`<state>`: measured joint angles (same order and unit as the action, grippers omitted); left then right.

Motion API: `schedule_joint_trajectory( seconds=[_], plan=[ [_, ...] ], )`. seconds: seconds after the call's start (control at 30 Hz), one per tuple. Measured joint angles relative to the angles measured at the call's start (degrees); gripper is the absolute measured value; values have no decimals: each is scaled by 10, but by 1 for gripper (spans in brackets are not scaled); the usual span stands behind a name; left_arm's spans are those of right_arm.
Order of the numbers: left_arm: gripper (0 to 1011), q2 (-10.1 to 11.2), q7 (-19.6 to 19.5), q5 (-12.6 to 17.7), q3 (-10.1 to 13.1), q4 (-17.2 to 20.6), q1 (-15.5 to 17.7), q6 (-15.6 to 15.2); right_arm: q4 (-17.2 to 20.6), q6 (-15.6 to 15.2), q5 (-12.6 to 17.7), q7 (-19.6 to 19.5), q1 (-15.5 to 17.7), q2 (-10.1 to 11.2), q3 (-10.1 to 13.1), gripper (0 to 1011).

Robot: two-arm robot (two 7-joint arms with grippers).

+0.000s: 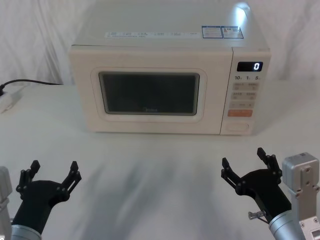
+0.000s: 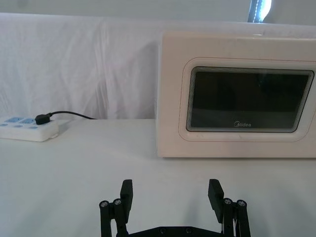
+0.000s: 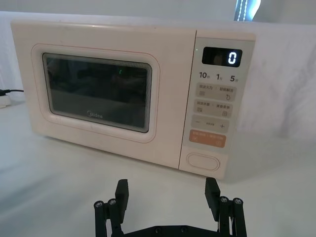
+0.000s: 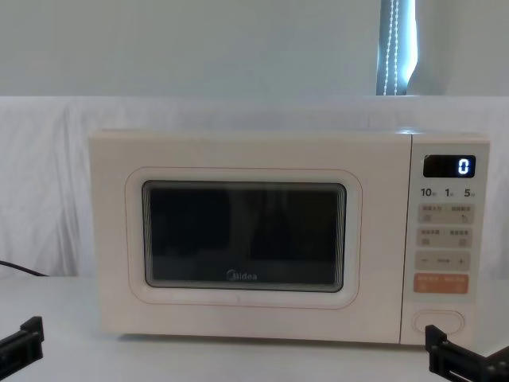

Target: Press the button to open the microwave door with one hand; close the microwave door with the other hand.

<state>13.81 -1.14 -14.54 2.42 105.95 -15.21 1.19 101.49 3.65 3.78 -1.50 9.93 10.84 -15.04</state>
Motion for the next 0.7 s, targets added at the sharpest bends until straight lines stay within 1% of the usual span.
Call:
schedule_joint_trajectory(
  seconds=[0.7],
  plan=[
    [1001, 0, 0, 0, 0, 0, 0, 0, 0, 0, 0, 0, 0, 0, 0, 1002]
  ],
)
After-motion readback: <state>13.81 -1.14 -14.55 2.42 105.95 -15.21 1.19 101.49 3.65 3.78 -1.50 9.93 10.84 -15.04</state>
